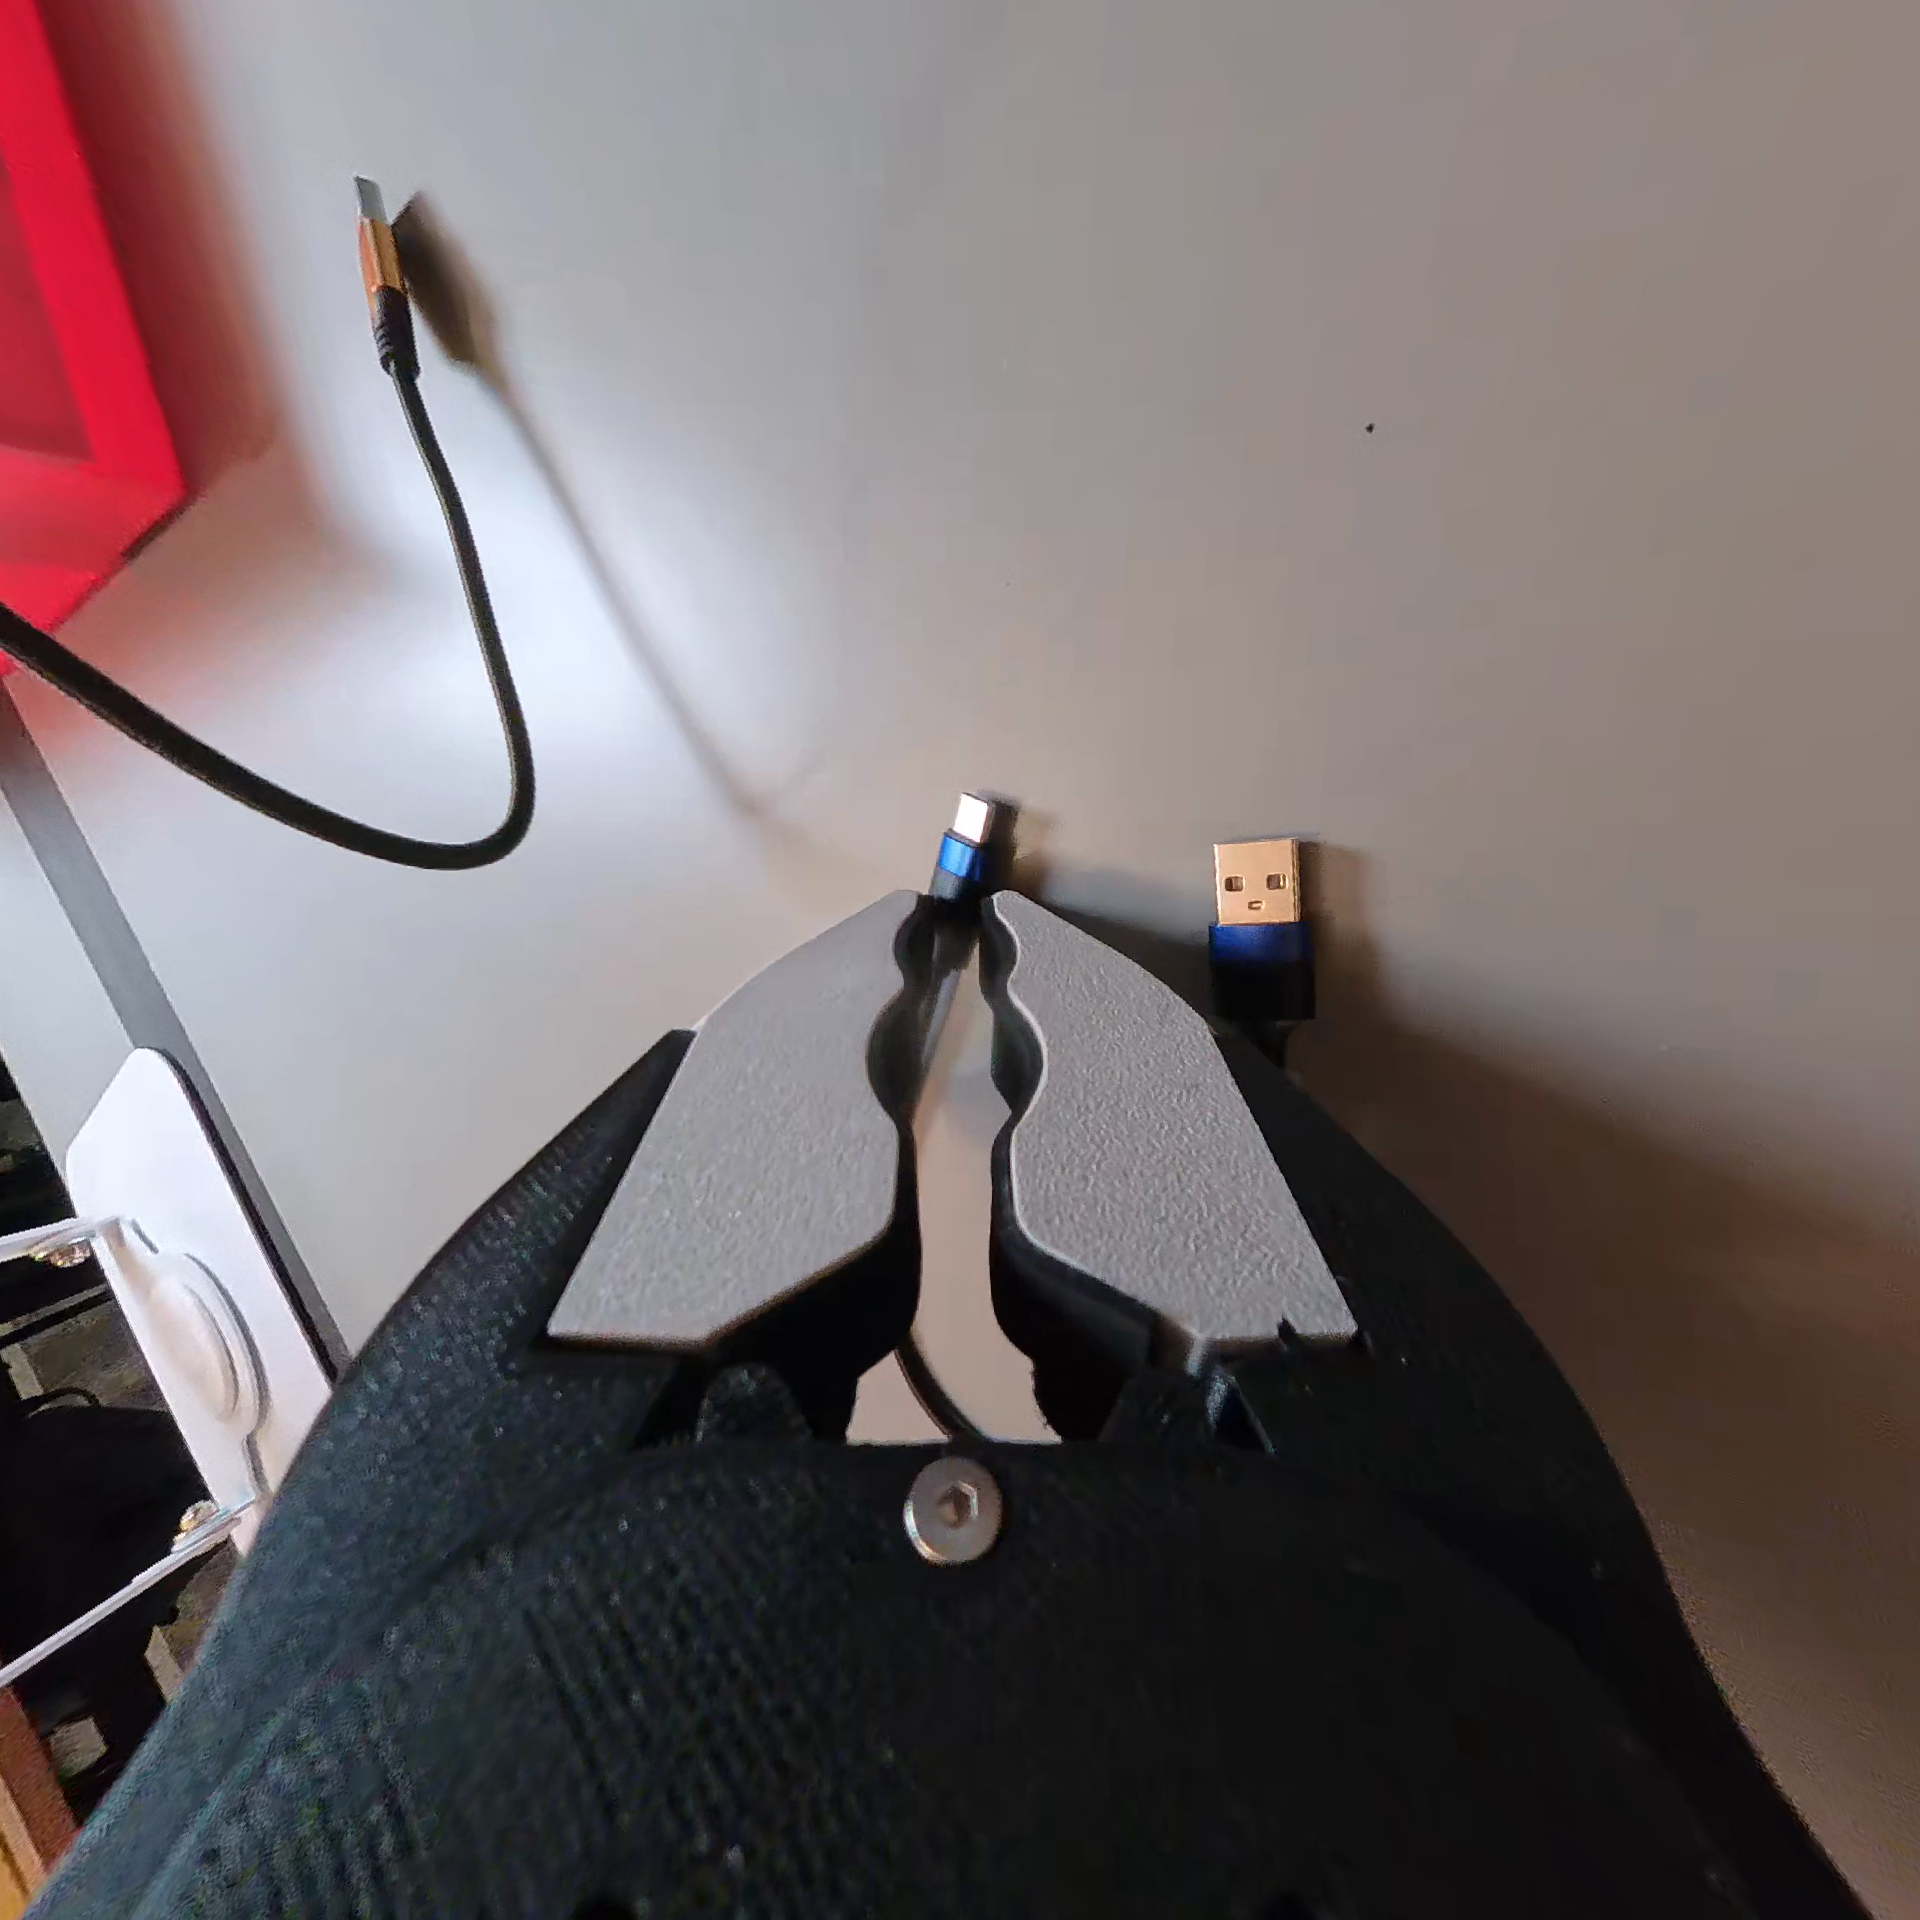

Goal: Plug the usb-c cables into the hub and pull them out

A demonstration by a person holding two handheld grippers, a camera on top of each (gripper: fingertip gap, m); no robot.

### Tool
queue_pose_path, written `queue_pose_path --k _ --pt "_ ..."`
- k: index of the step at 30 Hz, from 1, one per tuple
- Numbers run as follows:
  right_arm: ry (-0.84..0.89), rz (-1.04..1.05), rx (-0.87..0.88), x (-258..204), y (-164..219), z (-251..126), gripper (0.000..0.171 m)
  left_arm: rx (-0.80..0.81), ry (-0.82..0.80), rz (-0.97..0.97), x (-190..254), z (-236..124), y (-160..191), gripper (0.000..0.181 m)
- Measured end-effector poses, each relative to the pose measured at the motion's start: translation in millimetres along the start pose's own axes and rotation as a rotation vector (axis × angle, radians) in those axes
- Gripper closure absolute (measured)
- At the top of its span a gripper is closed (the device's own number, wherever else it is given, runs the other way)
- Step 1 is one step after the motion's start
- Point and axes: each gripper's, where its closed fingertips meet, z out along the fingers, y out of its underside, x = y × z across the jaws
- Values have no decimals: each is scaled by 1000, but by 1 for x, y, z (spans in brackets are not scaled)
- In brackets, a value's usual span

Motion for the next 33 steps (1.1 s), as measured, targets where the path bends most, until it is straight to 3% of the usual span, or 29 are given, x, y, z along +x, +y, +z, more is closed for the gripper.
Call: queue_pose_path --k 12,22,26,29,33 --pt "-10 -17 11 -9 -7 2 162 -25 -18 -119 -11 2 3 176" --pt "-116 -84 -76 -29 12 9 162 394 126 -589 -15 -46 -36 181" --pt "-139 -86 -105 -35 19 17 162 302 30 -562 -18 -38 -22 181" --pt "-140 -78 -110 -35 20 20 162 206 34 -469 -9 -29 -17 160" --pt "-136 -68 -121 -35 23 23 162 150 90 -369 3 -16 -24 147"
